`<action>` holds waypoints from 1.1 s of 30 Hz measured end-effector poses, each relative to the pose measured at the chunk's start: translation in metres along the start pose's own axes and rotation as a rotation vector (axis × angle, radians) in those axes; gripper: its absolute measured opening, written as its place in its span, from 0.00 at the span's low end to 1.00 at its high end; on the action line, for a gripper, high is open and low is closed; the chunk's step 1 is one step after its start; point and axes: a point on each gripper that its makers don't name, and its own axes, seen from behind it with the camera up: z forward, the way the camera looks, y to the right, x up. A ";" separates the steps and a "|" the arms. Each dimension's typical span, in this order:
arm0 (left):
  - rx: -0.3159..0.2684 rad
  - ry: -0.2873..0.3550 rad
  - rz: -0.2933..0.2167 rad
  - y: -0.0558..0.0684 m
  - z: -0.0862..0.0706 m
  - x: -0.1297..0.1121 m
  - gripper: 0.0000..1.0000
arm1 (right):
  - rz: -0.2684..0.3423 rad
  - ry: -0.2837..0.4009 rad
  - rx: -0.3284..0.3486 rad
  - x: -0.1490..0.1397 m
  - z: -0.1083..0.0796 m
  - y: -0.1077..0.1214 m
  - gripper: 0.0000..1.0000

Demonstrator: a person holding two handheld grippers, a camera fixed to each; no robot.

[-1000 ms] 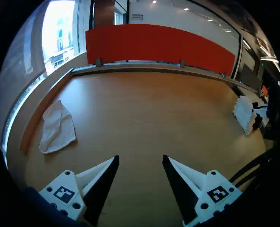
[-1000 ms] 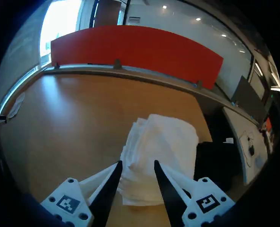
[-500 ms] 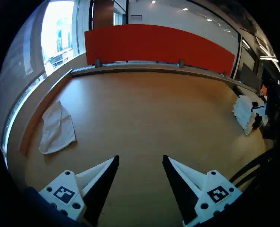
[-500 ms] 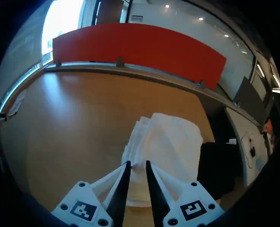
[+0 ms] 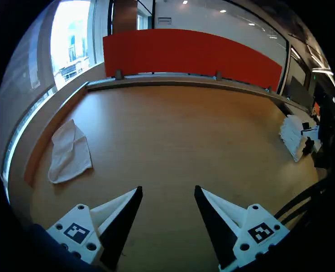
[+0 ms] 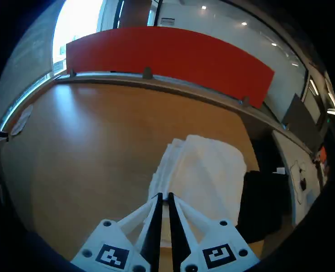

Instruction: Fold towel

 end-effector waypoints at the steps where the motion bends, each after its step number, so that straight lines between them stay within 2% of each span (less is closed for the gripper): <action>1: 0.000 0.000 0.000 0.000 0.000 0.000 0.85 | -0.001 -0.004 0.002 -0.002 0.000 -0.001 0.09; 16: 0.002 0.000 0.000 -0.001 -0.002 -0.001 0.85 | -0.003 -0.047 0.018 -0.023 0.003 -0.007 0.10; 18: 0.003 0.000 -0.001 -0.002 -0.002 0.000 0.85 | -0.004 -0.041 0.014 -0.021 0.002 -0.006 0.15; 21: 0.004 0.002 0.000 -0.002 -0.002 0.001 0.85 | -0.004 -0.025 0.006 -0.015 -0.001 -0.005 0.32; 25: 0.004 0.004 -0.003 -0.003 -0.002 0.001 0.85 | -0.004 -0.001 -0.004 -0.008 -0.005 -0.004 0.48; 33: 0.003 0.009 -0.002 -0.005 -0.001 0.003 0.85 | 0.015 0.034 -0.005 0.000 -0.011 -0.005 0.69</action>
